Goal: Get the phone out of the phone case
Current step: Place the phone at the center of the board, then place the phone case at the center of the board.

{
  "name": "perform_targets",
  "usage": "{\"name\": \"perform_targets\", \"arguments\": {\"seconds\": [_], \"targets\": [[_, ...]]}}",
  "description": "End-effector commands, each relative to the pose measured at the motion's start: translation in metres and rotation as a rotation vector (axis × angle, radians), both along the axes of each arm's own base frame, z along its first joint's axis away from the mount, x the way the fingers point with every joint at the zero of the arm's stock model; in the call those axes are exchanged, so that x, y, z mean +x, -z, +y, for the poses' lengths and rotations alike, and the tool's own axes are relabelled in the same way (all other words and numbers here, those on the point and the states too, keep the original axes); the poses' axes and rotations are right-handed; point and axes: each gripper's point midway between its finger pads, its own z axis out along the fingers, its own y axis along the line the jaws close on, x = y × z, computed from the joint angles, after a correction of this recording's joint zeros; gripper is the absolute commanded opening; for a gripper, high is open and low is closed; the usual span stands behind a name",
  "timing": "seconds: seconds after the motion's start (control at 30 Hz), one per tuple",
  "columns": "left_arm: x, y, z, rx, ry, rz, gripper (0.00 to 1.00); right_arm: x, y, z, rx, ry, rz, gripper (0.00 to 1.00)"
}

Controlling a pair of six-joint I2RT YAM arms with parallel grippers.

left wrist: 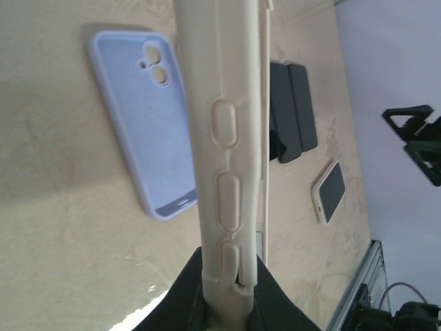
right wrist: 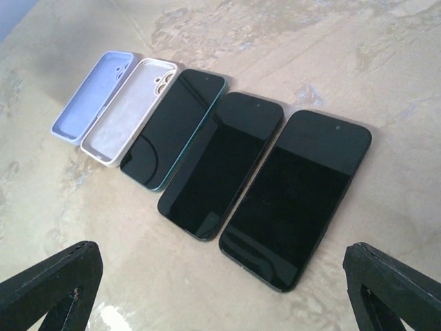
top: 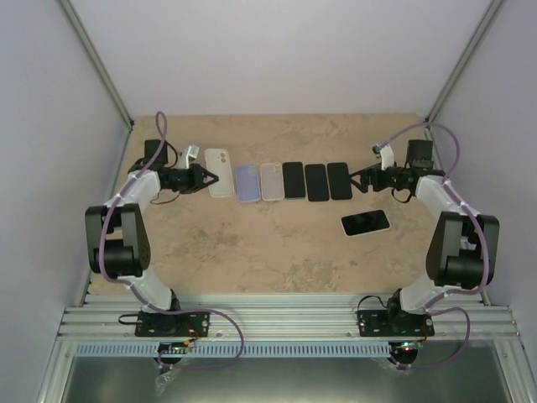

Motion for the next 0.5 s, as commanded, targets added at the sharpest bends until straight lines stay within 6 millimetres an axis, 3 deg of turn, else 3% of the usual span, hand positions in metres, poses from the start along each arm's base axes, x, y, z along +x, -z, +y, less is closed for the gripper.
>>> {"name": "perform_targets", "arguments": {"seconds": [0.0, 0.47], "targets": [[-0.011, 0.02, 0.002, 0.003, 0.118, 0.03, 0.0, -0.014, -0.014, -0.005, -0.016, -0.005, -0.064, 0.98], [0.016, 0.079, 0.015, 0.067, 0.18, 0.16, 0.0, -0.027, -0.009, -0.004, -0.017, -0.004, -0.082, 0.98]]}}
